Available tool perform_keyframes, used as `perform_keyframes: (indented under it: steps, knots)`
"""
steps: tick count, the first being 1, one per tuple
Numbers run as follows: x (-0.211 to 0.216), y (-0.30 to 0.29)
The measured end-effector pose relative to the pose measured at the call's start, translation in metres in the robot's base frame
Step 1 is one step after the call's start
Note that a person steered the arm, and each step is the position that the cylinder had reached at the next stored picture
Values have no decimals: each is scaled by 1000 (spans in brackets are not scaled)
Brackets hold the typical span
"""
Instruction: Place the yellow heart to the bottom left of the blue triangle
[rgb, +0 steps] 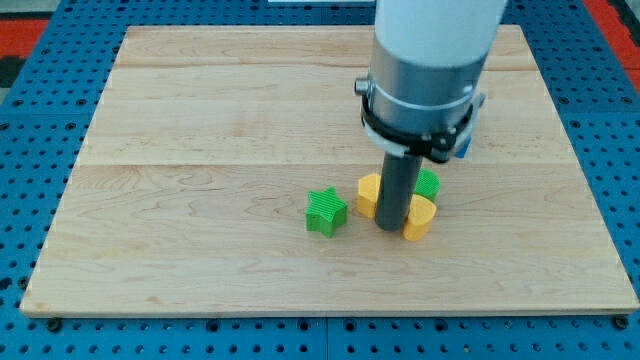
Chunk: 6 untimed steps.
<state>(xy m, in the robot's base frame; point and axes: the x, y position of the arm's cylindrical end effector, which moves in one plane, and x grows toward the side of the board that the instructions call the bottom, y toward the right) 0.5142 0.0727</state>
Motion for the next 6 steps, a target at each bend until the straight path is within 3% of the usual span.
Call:
perform_keyframes:
  steps: [1,2,3,4,5,6]
  knots:
    - [-2,34]
    - [-1,24]
    - [36,44]
    - [24,81]
    - [-42,73]
    - [-30,98]
